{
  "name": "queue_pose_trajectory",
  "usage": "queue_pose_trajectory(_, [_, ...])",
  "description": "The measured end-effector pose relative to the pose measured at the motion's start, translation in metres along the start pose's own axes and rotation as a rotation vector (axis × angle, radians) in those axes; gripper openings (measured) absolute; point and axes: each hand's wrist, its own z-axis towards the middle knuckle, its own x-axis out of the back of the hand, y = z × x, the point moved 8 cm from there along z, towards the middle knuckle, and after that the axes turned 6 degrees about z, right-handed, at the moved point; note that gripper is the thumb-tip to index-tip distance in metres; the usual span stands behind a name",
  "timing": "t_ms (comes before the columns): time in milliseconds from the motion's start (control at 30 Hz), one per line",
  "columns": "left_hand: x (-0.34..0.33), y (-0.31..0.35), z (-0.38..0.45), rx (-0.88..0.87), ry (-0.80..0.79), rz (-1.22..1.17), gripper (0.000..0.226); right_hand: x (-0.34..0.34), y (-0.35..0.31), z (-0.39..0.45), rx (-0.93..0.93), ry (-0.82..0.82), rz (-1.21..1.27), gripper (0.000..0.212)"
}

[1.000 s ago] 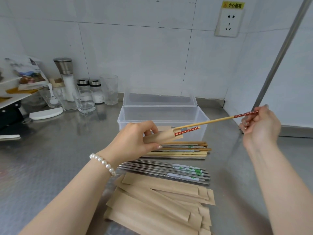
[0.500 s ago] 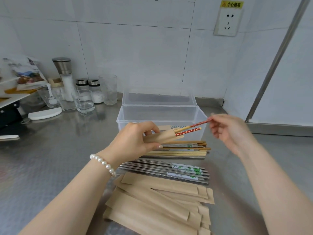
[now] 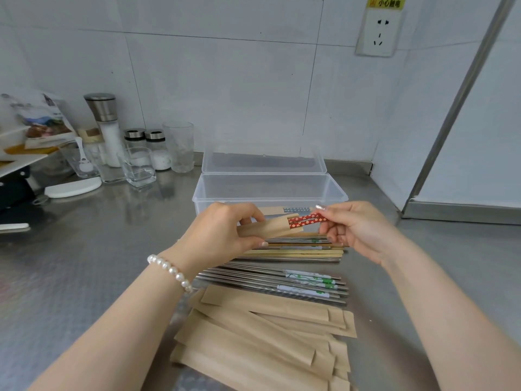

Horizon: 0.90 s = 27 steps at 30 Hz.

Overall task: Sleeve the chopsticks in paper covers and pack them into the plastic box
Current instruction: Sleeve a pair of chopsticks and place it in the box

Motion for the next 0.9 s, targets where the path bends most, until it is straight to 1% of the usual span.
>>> queue_pose_trajectory(100, [0.001, -0.002, 0.000, 0.031, 0.003, -0.057, 0.032, -0.002, -0.005, -0.002, 0.011, -0.060, 0.158, 0.027])
queue_pose_trajectory(167, [0.002, -0.003, 0.001, 0.048, 0.002, -0.112, 0.032, -0.001, -0.010, -0.003, 0.023, -0.105, 0.276, 0.030])
queue_pose_trajectory(267, [0.001, -0.003, 0.000, 0.056, -0.015, -0.181, 0.030, -0.006, -0.011, -0.004, 0.026, -0.153, 0.351, 0.022])
queue_pose_trajectory(333, [0.000, -0.003, 0.000, 0.056, -0.018, -0.198, 0.030, -0.009, -0.009, -0.002, 0.016, -0.168, 0.376, 0.026])
queue_pose_trajectory(400, [0.000, -0.003, 0.000, 0.065, -0.026, -0.195, 0.030, -0.008, -0.006, -0.001, 0.004, -0.153, 0.393, 0.027])
queue_pose_trajectory(467, [-0.001, -0.004, 0.000, 0.076, -0.033, -0.189, 0.030, -0.005, -0.003, 0.001, 0.003, -0.109, 0.392, 0.020])
queue_pose_trajectory(567, [-0.001, -0.003, 0.000, 0.088, -0.055, -0.184, 0.031, 0.004, -0.002, 0.004, 0.034, 0.005, 0.292, 0.013])
queue_pose_trajectory(733, [-0.003, -0.003, 0.000, 0.110, -0.092, -0.219, 0.032, 0.009, -0.013, -0.001, 0.183, 0.187, -0.092, 0.013])
queue_pose_trajectory(900, [-0.001, -0.002, -0.001, 0.092, -0.079, -0.264, 0.018, 0.006, -0.028, -0.009, 0.327, 0.261, -0.271, 0.013])
